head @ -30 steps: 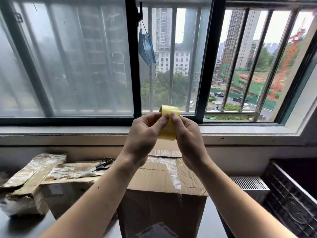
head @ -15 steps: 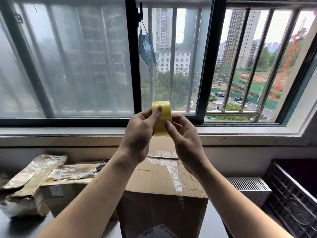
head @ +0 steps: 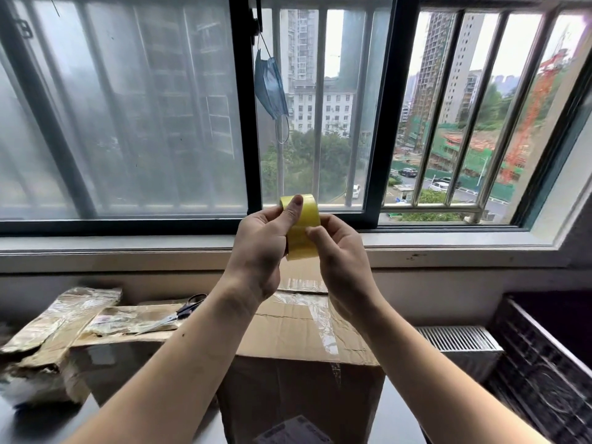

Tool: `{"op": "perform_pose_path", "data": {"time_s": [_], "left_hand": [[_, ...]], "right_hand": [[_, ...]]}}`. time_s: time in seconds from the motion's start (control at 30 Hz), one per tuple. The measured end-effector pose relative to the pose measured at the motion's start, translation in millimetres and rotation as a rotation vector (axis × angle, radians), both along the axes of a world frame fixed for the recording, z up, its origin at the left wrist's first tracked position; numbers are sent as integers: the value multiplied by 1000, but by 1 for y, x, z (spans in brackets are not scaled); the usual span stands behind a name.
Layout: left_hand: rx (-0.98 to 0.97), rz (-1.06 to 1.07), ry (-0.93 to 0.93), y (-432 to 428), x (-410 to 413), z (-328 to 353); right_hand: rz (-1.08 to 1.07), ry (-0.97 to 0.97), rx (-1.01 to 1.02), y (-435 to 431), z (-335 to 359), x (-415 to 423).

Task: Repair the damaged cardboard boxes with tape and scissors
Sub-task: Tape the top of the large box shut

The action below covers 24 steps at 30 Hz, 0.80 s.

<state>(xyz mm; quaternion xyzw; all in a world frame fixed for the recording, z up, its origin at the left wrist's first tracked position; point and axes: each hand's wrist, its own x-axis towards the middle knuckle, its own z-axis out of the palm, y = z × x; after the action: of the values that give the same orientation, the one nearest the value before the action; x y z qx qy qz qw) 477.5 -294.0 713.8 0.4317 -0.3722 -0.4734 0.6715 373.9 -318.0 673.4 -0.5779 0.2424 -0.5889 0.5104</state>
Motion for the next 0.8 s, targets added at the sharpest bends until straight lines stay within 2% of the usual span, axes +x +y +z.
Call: {"op": "perform_pose_path", "data": {"time_s": [0.23, 0.37, 0.53, 0.8], "left_hand": [[-2, 38, 7, -1, 0, -3], [34, 45, 3, -3, 8, -5], [57, 47, -30, -3, 10, -7], [110, 38, -83, -5, 13, -8]], "right_hand": [[11, 15, -7, 1, -2, 1], [91, 40, -13, 1, -4, -3], [65, 49, 15, -1, -4, -3], [166, 51, 42, 2, -6, -11]]}}
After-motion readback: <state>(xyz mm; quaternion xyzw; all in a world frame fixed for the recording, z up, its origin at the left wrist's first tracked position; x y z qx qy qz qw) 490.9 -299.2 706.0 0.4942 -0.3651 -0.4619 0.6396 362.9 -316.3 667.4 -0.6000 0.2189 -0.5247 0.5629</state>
